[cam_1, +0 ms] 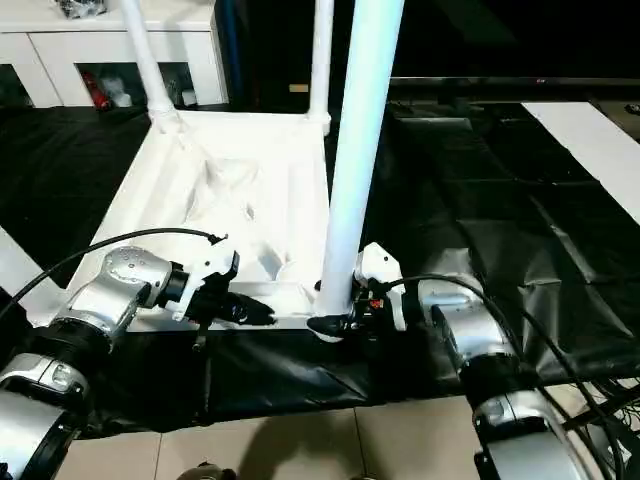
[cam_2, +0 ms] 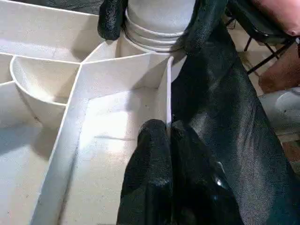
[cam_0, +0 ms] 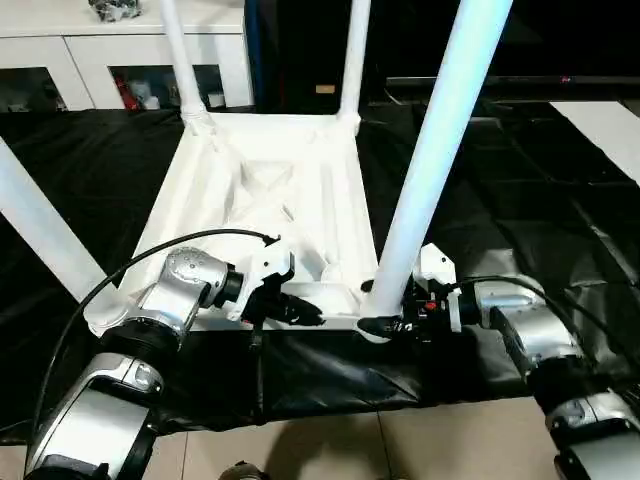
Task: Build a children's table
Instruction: Rotate leg to tighten
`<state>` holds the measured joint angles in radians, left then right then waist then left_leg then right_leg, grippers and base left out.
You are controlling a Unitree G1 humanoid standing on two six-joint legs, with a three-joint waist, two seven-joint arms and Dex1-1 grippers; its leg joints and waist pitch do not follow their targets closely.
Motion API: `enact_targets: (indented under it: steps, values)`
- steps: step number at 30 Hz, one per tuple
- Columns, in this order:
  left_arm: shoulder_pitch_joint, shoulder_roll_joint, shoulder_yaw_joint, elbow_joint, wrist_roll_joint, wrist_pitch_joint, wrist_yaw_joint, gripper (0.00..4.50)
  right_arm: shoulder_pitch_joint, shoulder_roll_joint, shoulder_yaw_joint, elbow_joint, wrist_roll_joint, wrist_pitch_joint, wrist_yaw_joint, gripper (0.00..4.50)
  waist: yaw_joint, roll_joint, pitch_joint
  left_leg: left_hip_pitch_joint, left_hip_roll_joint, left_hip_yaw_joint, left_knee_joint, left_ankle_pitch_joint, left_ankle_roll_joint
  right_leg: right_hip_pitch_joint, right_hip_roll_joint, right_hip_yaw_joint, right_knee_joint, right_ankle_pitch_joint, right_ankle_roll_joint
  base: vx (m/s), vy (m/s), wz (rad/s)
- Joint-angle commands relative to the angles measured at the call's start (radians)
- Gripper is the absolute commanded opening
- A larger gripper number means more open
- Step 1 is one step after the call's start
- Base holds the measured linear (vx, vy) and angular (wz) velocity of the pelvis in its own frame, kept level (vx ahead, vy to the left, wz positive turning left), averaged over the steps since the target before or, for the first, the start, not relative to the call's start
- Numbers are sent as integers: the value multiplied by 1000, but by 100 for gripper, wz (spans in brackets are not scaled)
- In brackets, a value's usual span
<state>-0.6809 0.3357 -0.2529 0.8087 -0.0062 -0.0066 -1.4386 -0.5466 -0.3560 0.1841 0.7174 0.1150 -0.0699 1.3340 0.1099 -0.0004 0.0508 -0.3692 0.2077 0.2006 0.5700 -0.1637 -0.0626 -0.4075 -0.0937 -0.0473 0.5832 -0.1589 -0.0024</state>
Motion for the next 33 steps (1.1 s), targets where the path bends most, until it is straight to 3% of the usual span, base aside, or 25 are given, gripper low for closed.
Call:
enact_targets:
  steps: [1,6,8,9,11,13,14,16,18,21,23,24,25,31,33]
  values:
    - [-22,-31,-18,4,-23,-4,-30,0,-12,15,37,9,-14,12,37,281,-3,-6,-69,17,25,-5,-60,-246,48,46,-42,26,-50,-199,-254,0,0,0]
    - [-19,-40,-9,5,-19,15,-4,0,9,33,14,-8,5,36,-9,272,-3,0,-69,18,26,-6,-60,-246,50,45,-42,25,-49,-187,-263,0,0,0]
    - [-26,-60,8,16,-11,36,74,0,20,62,-22,-11,14,42,-110,271,-3,-4,-66,18,26,-5,-62,-259,42,44,-41,26,-52,-208,-256,0,0,0]
    - [-28,-65,11,19,-8,38,93,0,22,69,-29,-10,16,42,-131,271,-5,-4,-62,19,24,-7,-65,-285,30,43,-43,25,-57,-261,-243,0,0,0]
    - [-44,-108,23,38,24,53,249,0,14,122,-73,29,-24,71,-380,270,-10,-3,-60,24,23,-9,-68,-318,4,37,-46,27,-66,-344,-219,0,0,0]
    - [-43,-127,26,35,26,72,281,0,13,142,-86,41,-34,71,-454,270,-18,-6,-58,26,19,-15,-70,-349,-13,37,-49,24,-76,-436,-184,0,0,0]
    - [-43,-161,26,30,31,97,334,0,8,182,-111,61,-40,89,-580,270,-26,-7,-56,23,18,-16,-71,-356,-14,35,-50,25,-83,-472,-166,0,0,0]
    - [-44,-185,27,27,33,112,370,0,5,209,-126,73,-45,99,-661,270,-35,-6,-57,20,16,-22,-74,-369,-17,37,-49,20,-88,-512,-144,0,0,0]
    - [-51,-240,33,25,37,143,456,0,-5,261,-149,93,-60,121,-805,270,-46,-4,-54,25,14,-21,-73,-391,-17,26,-45,20,-96,-535,-131,0,0,0]
    - [-49,-266,19,23,55,142,498,0,-10,296,-159,95,-64,124,-871,270,-54,-4,-54,24,11,-24,-74,-410,-8,27,-44,15,-104,-567,-114,0,0,0]
    - [-46,-276,5,21,72,134,517,0,-5,311,-142,82,-91,95,-894,270,-56,-2,-54,27,11,-24,-74,-425,-5,22,-43,15,-107,-565,-108,0,0,0]
    - [-42,-277,4,16,74,132,516,0,0,315,-139,73,-100,75,-916,325,-58,-4,-54,27,11,-25,-74,-435,-4,21,-43,15,-108,-569,-106,0,0,0]
    - [-41,-277,5,14,74,133,516,0,0,316,-140,72,-100,69,-921,325,-58,-5,-54,26,10,-24,-75,-437,-3,21,-42,15,-108,-569,-105,0,0,0]
    - [-36,-234,6,1,83,126,487,0,2,284,-173,54,-60,32,-872,383,-52,-6,-58,21,14,-21,-75,-408,11,24,-43,21,-100,-492,-127,0,0,0]
    - [-30,-191,-1,-1,89,100,431,0,23,234,-149,15,-29,20,-701,402,-48,-8,-60,18,16,-19,-75,-385,24,30,-43,23,-92,-426,-147,0,0,0]
